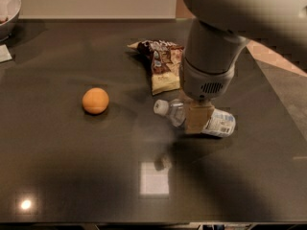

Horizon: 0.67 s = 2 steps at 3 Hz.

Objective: Knock blue plastic bottle over

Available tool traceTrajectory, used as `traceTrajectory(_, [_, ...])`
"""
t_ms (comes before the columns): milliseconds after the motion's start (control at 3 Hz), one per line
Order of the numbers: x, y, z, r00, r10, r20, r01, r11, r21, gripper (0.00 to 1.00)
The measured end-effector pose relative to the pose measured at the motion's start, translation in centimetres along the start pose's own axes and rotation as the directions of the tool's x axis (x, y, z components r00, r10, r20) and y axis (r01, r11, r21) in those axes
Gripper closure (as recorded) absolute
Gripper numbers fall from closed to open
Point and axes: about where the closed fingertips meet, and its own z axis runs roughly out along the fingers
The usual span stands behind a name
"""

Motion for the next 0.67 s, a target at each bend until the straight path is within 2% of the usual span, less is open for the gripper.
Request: traceTrajectory(667, [-0.87,0.71,1.69,0.998,-0.034,0.054,0.037,0.9983,-0.046,0.35])
